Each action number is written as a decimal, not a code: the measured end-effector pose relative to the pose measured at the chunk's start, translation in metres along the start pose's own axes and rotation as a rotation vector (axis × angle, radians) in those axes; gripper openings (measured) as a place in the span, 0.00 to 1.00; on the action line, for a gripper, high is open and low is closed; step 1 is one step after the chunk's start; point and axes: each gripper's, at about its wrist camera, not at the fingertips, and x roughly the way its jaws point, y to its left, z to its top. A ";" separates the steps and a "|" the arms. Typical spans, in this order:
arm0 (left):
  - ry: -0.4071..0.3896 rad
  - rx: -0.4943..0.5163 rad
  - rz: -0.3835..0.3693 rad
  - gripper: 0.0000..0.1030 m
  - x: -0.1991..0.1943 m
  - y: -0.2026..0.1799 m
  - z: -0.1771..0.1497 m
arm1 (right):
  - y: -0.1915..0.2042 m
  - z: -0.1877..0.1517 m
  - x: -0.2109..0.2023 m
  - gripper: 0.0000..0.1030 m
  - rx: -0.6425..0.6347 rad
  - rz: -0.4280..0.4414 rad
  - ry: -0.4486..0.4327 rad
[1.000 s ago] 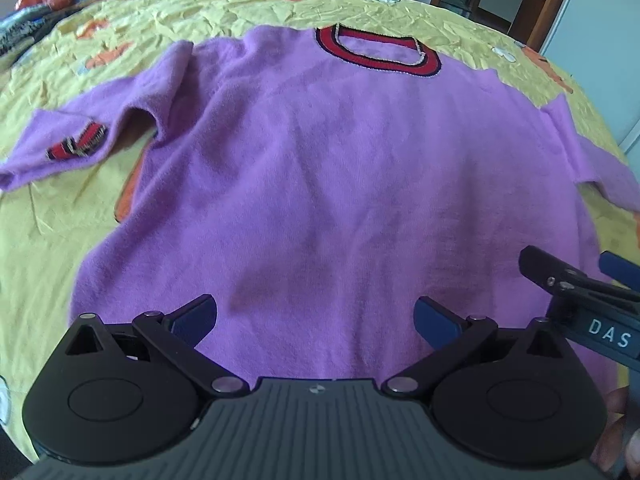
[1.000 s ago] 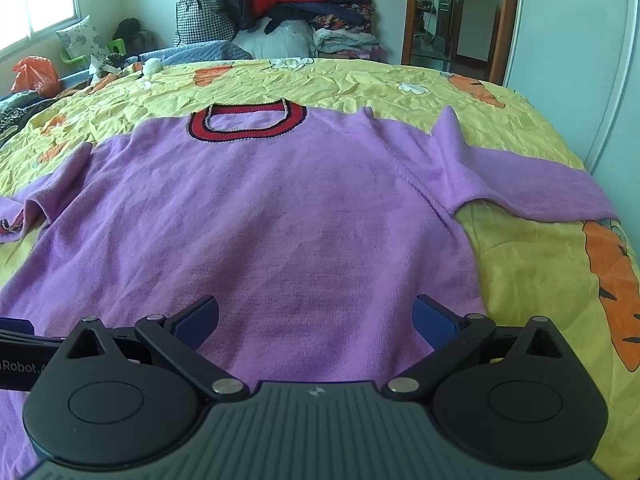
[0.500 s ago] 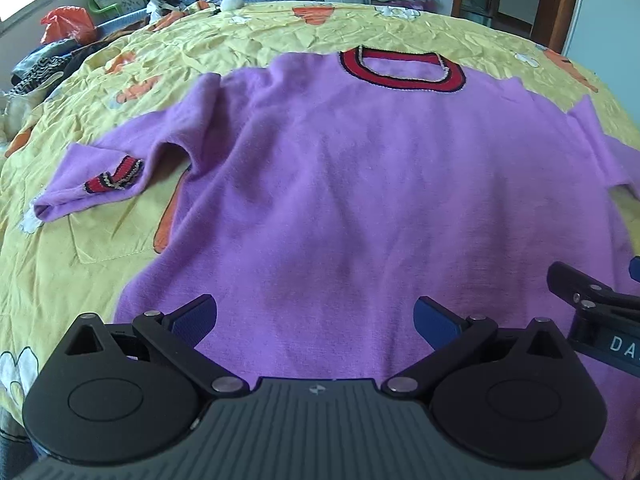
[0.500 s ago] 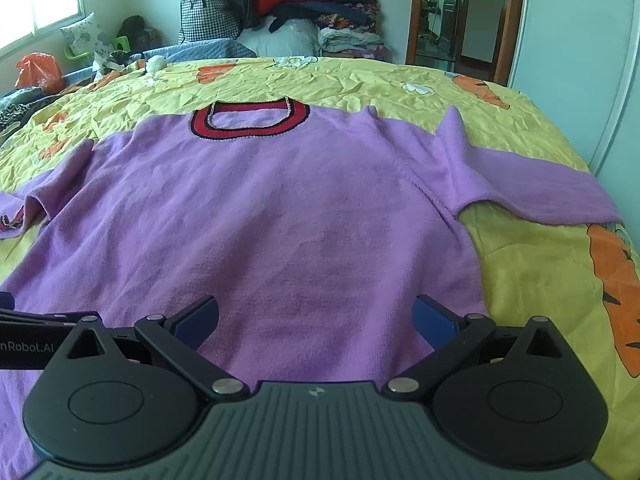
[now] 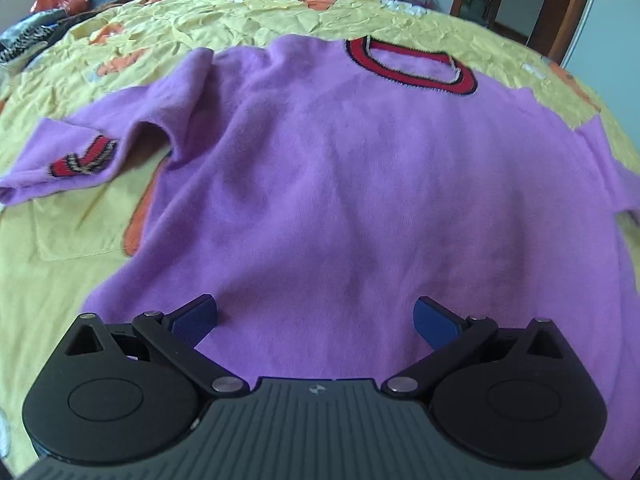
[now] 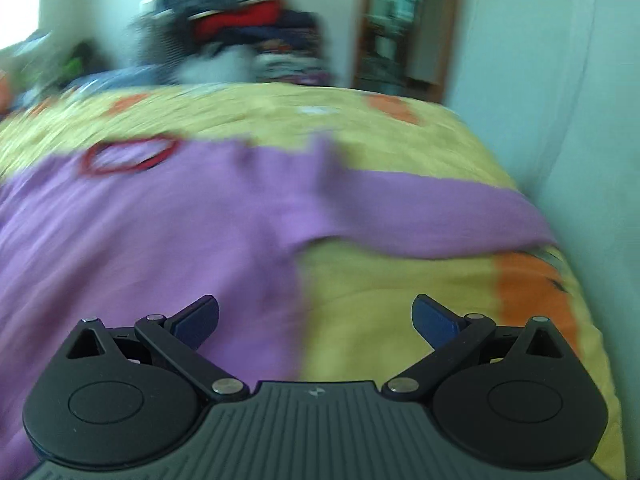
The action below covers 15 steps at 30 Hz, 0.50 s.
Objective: Fold small clothes
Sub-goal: 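Grasp the purple sweater sleeve with the right tool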
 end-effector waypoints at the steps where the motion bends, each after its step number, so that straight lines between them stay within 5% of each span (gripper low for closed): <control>1: -0.009 -0.019 -0.033 1.00 0.002 0.003 0.000 | -0.021 0.007 0.005 1.00 0.051 0.002 -0.018; 5: -0.107 -0.065 -0.150 1.00 0.001 0.007 0.003 | -0.107 0.037 0.034 1.00 0.262 -0.013 -0.025; 9: -0.124 -0.054 -0.208 1.00 0.007 0.000 0.007 | -0.187 0.045 0.073 1.00 0.608 0.161 0.018; 15: -0.148 0.003 -0.185 1.00 0.012 -0.013 0.008 | -0.214 0.047 0.107 0.86 0.737 0.233 0.058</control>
